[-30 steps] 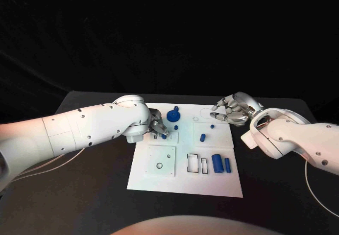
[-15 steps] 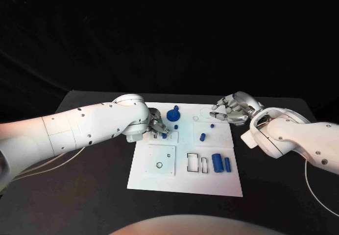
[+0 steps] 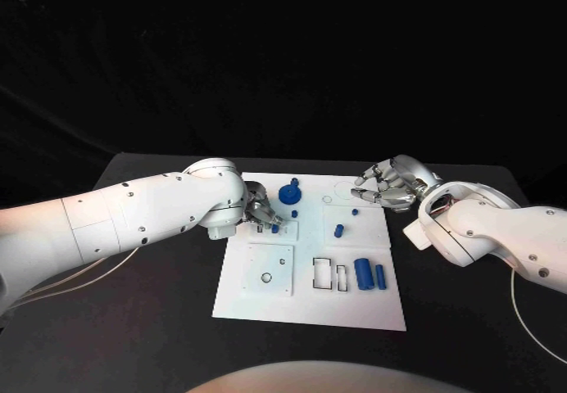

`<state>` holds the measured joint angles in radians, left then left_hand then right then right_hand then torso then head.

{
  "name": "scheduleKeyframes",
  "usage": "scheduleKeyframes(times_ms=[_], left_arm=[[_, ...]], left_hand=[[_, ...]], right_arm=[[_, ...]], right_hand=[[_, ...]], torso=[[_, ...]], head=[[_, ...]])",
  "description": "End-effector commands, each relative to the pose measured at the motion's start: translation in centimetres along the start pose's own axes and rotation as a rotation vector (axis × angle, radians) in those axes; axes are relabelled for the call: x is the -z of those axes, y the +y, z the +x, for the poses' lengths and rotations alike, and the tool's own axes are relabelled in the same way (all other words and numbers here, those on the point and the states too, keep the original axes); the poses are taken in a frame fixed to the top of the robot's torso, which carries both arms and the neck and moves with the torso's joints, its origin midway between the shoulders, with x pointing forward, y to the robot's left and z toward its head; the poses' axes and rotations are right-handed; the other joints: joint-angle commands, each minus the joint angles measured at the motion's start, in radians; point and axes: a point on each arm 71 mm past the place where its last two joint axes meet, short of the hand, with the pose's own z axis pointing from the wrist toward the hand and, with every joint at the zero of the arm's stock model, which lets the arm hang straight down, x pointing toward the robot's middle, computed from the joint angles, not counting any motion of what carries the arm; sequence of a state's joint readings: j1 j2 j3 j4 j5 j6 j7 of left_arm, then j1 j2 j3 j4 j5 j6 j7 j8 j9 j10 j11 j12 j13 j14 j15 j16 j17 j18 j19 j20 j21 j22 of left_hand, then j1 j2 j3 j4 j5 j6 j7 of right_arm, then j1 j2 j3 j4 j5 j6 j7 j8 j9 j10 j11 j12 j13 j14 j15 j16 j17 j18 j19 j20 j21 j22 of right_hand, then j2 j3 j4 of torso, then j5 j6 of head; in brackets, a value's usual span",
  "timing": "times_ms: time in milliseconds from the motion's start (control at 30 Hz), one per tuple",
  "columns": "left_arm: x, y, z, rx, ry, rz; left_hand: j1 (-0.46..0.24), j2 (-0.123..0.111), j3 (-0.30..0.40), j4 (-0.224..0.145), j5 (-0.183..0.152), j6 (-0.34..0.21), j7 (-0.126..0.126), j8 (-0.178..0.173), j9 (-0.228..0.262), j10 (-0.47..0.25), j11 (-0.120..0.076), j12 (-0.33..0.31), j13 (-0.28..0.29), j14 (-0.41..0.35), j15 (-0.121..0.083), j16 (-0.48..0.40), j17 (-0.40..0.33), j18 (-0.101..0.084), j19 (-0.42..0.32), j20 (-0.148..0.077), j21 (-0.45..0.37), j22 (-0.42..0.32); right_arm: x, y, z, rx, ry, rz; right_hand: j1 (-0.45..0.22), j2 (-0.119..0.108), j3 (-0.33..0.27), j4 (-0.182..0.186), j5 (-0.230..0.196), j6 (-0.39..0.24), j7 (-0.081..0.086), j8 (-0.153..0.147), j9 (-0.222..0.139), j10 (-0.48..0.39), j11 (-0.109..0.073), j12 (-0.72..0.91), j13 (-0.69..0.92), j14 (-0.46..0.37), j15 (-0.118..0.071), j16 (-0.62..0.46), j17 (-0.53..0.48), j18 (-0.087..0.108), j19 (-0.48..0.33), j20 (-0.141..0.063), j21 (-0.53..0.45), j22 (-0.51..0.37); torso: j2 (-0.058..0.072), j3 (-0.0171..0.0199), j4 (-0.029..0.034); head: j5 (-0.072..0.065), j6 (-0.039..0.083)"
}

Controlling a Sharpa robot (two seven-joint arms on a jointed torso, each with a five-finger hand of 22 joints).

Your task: Assemble the parts on the task board

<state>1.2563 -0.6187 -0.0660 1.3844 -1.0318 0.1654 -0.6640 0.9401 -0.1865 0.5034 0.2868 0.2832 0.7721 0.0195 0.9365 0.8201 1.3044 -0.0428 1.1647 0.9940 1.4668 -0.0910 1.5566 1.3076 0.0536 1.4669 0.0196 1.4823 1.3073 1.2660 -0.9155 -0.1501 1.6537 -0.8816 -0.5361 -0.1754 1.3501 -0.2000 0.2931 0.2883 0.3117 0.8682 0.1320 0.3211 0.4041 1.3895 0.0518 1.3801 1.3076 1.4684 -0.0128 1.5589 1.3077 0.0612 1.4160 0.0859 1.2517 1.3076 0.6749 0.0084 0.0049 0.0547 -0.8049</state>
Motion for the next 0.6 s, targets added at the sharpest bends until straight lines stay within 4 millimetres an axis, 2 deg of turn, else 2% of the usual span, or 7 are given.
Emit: scheduleKeyframes(times_ms=[33, 133, 167, 267, 333, 433, 600], left_arm=[[0.6, -0.2, -0.4, 0.033, 0.001, 0.021], [1.3, -0.2, -1.3, 0.056, -0.016, 0.034], [1.5, -0.2, -1.7, 0.060, -0.023, 0.036], [2.3, 0.0, -3.7, 0.075, -0.063, 0.035], [2.6, 0.3, -4.7, 0.078, -0.082, 0.026], [2.7, 0.8, -6.2, 0.078, -0.108, 0.007], [2.4, 1.7, -7.6, 0.078, -0.120, -0.028]], left_hand=[[0.012, 0.000, -0.009, 0.000, 0.010, -0.001, 0.004, -0.005, -0.002, 0.002, -0.004, 0.006, -0.001, 0.101, -0.009, 0.004, 0.250, -0.020, 0.027, -0.007, -0.001, 0.152], [0.026, -0.001, -0.027, 0.000, 0.036, -0.012, 0.007, -0.015, -0.008, -0.003, -0.002, 0.002, -0.007, 0.100, -0.008, 0.002, 0.247, -0.020, 0.025, -0.006, -0.004, 0.150], [0.032, -0.002, -0.041, 0.002, 0.060, -0.018, 0.010, -0.026, -0.015, -0.006, 0.000, -0.001, -0.010, 0.100, -0.006, 0.001, 0.246, -0.019, 0.025, -0.005, -0.005, 0.150], [0.048, 0.004, -0.077, 0.002, 0.100, -0.042, 0.023, -0.081, -0.056, -0.011, 0.011, -0.003, -0.015, 0.100, 0.002, 0.000, 0.245, -0.019, 0.025, 0.001, -0.007, 0.150], [0.057, 0.008, -0.091, 0.003, 0.106, -0.064, 0.034, -0.124, -0.087, -0.012, 0.020, -0.002, -0.015, 0.100, 0.009, 0.001, 0.246, -0.020, 0.025, 0.007, -0.007, 0.152], [0.070, 0.014, -0.105, 0.003, 0.118, -0.068, 0.043, -0.156, -0.115, -0.015, 0.027, -0.002, -0.017, 0.101, 0.015, 0.005, 0.251, -0.021, 0.028, 0.014, -0.004, 0.156], [0.076, 0.019, -0.120, 0.003, 0.129, -0.076, 0.051, -0.191, -0.144, -0.018, 0.034, -0.003, -0.019, 0.101, 0.022, 0.004, 0.250, -0.021, 0.028, 0.020, -0.005, 0.157]], right_arm=[[0.0, -0.1, 0.1, 0.009, 0.008, -0.002], [0.0, -0.1, 0.0, 0.009, 0.006, -0.001], [0.0, -0.1, 0.0, 0.009, 0.006, 0.000], [-0.1, -0.2, 0.0, 0.010, 0.004, 0.001], [-0.1, -0.2, -0.1, 0.010, 0.003, 0.002], [-0.1, -0.2, -0.1, 0.010, 0.003, 0.002], [-0.1, -0.2, 0.0, 0.010, 0.004, 0.002]], right_hand=[[-0.008, -0.001, 0.005, 0.000, -0.003, -0.006, 0.001, 0.005, 0.001, -0.005, 0.000, -0.005, 0.020, 0.092, -0.006, -0.003, 0.221, 0.019, -0.008, 0.002, -0.003, 0.039], [-0.008, -0.001, 0.005, 0.000, -0.003, -0.006, 0.001, 0.005, 0.001, -0.005, 0.000, -0.005, 0.020, 0.092, -0.006, -0.003, 0.221, 0.019, -0.008, 0.002, -0.003, 0.039], [-0.008, -0.001, 0.005, 0.000, -0.003, -0.006, 0.001, 0.005, 0.001, -0.005, 0.000, -0.005, 0.020, 0.092, -0.006, -0.003, 0.221, 0.019, -0.008, 0.002, -0.003, 0.039], [-0.008, -0.001, 0.005, 0.000, -0.003, -0.006, 0.001, 0.005, 0.001, -0.005, 0.000, -0.005, 0.020, 0.092, -0.006, -0.003, 0.221, 0.019, -0.008, 0.002, -0.003, 0.039], [-0.010, -0.001, 0.006, -0.001, -0.007, -0.007, 0.001, 0.005, 0.003, -0.003, -0.001, -0.003, 0.021, 0.092, -0.006, -0.004, 0.220, 0.019, -0.008, 0.002, -0.003, 0.039], [-0.010, -0.001, 0.006, -0.001, -0.007, -0.007, 0.001, 0.005, 0.003, -0.003, -0.001, -0.003, 0.021, 0.092, -0.006, -0.004, 0.220, 0.019, -0.008, 0.002, -0.003, 0.039], [-0.010, -0.001, 0.006, -0.001, -0.007, -0.007, 0.001, 0.006, 0.004, -0.003, -0.001, -0.003, 0.021, 0.092, -0.006, -0.004, 0.221, 0.019, -0.007, 0.002, -0.002, 0.040]], torso=[[-0.001, 0.0006, 0.0003], [-0.001, 0.0010, 0.0007], [-0.001, 0.0007, 0.0006], [0.000, 0.0005, 0.0005], [0.001, 0.0006, 0.0009], [0.001, 0.0007, 0.0013], [0.003, -0.0014, 0.0001]], head=[[-0.001, 0.003], [-0.001, 0.005], [-0.001, 0.009], [0.001, 0.011], [0.002, 0.013], [0.003, 0.015], [0.005, 0.018]])
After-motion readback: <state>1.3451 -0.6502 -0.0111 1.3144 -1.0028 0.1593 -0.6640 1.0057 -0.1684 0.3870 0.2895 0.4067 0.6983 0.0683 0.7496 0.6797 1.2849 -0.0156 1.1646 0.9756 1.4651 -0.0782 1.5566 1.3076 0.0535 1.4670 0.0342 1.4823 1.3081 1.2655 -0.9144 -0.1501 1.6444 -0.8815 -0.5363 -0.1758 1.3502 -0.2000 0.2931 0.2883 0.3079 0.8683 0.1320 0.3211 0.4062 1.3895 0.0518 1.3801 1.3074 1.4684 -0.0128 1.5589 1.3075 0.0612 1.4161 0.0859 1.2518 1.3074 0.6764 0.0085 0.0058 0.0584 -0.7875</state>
